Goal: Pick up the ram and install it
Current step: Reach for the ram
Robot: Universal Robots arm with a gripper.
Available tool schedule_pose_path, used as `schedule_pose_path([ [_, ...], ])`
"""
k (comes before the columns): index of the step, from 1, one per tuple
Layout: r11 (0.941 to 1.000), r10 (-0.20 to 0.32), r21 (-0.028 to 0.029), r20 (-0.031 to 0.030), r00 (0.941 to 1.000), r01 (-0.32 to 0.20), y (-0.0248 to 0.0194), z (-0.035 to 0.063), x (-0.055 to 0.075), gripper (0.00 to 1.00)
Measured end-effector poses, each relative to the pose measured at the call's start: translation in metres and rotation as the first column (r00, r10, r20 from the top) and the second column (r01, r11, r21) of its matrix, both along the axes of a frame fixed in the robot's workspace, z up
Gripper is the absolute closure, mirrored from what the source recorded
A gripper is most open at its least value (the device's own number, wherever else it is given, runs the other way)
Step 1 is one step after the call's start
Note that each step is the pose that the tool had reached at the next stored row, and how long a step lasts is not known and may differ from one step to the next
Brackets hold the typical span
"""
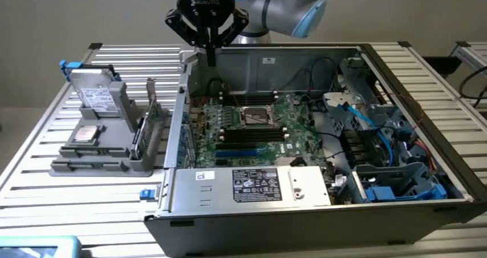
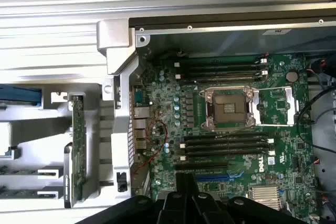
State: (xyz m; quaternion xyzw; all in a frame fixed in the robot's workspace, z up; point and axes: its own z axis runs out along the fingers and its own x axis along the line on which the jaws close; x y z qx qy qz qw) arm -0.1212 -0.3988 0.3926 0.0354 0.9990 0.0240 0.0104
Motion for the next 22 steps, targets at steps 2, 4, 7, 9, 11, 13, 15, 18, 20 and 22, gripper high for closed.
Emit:
schedule_pose_path([
  [2, 1.0, 0.0, 0.0, 0.0, 1.0, 0.0, 0.0, 0.0, 0.0, 0.89],
  [4, 1.0, 0.0, 0.0, 0.0, 1.0, 0.0, 0.0, 0.0, 0.0, 0.89],
  [7, 1.0, 0.0, 0.0, 0.0, 1.0, 0.0, 0.0, 0.0, 0.0, 0.89],
  [9, 1.0, 0.0, 0.0, 0.0, 1.0, 0.0, 0.0, 0.0, 0.0, 0.89],
  [11, 1.0, 0.0, 0.0, 0.0001, 1.0, 0.0, 0.0, 0.0, 0.0, 0.89],
  [13, 1.0, 0.0, 0.0, 0.0, 1.0, 0.0, 0.0, 0.0, -0.001, 0.89],
  [15, 1.0, 0.0, -0.0001, -0.0001, 1.0, 0.0, 0.0, 0.0, -0.003, 0.89],
  [18, 1.0, 0.0, -0.0001, 0.0, 1.0, 0.0, 0.0, 0.0, -0.009, 0.89],
  [20, 1.0, 0.0, -0.0001, 0.0, 1.0, 0.0, 0.0, -0.0001, -0.015, 0.89],
  [22, 1.0, 0.0, 0.0, 0.0, 1.0, 0.0, -0.0002, -0.0001, -0.022, 0.89],
])
